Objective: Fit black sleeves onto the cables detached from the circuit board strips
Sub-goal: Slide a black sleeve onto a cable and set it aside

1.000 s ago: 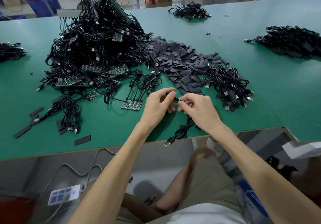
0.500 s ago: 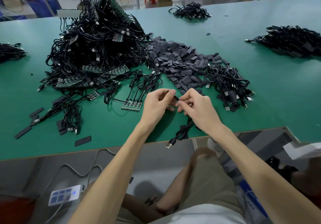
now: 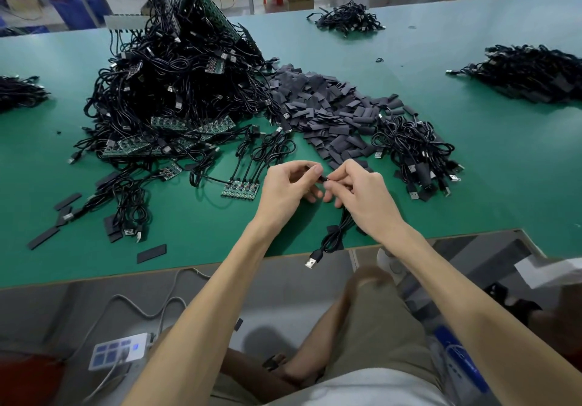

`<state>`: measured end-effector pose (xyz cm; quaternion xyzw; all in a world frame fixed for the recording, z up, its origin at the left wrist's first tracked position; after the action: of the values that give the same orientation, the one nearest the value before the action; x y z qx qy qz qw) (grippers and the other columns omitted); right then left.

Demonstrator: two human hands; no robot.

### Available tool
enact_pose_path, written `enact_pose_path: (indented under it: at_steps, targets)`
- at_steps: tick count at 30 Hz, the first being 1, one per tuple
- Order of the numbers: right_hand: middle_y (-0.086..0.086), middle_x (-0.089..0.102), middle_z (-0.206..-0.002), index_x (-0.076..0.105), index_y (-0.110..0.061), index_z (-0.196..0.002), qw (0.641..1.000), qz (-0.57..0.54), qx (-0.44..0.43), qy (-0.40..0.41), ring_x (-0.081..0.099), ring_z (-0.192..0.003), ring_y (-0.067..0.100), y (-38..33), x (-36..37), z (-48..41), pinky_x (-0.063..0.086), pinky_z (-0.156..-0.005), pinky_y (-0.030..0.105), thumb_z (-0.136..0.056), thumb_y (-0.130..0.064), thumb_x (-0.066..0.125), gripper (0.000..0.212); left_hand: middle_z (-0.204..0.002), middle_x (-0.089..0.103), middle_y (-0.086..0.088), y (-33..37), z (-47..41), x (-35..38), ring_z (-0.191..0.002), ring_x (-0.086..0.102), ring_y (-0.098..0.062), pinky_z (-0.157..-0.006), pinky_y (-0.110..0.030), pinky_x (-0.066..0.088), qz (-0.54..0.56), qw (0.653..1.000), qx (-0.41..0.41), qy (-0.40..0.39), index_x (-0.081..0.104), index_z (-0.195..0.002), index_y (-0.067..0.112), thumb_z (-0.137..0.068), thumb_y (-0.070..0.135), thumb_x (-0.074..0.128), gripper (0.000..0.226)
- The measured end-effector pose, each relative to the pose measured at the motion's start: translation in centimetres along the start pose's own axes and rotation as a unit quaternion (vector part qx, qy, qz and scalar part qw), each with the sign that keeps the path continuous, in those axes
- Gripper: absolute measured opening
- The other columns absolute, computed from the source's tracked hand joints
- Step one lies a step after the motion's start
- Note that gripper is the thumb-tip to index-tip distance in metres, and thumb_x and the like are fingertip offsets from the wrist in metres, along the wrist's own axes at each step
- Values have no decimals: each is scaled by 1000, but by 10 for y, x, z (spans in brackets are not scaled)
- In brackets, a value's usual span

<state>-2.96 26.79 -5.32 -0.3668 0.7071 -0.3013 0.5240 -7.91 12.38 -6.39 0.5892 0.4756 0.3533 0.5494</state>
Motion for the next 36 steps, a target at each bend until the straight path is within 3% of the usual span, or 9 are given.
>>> enact_pose_path:
  at_steps: [4,20,36]
  targets:
    - [-12,74,-73,50,-16,-95,1000,-14,-5,2,64,-58,9,-2,-1,-1,48,-61,17,-96,-13,69,19,-82,74,-18,1,0,2,-65,66,-18,-61,-28,55,1,1000,3,-12,73,-108,1,-99,17,66,19]
    - [-3,74,-73,52,-13,-95,1000,-18,-3,-3,66,-61,12,0,0,0,53,-62,23,-95,-12,71,19,-82,74,-6,1,3,0,-65,66,-14,-61,-26,54,21,1000,9,-13,72,-112,2,-97,16,69,20]
    - [-3,74,-82,54,-13,-102,1000,-25,-7,3,68,-65,8,1,0,-2,53,-66,19,-91,-15,76,24,-80,72,-7,0,3,-3,-65,65,-16,-61,-23,51,33,999,17,-17,72,-109,3,-96,8,68,15]
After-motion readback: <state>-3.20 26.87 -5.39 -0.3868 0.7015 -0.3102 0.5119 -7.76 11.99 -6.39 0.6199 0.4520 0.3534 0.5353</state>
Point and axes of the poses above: each hand's wrist, its own z-axis away from the middle knuckle, its own x-axis out of the palm, y = z × x, the point moved 7 cm from there along -z, towards the middle knuckle
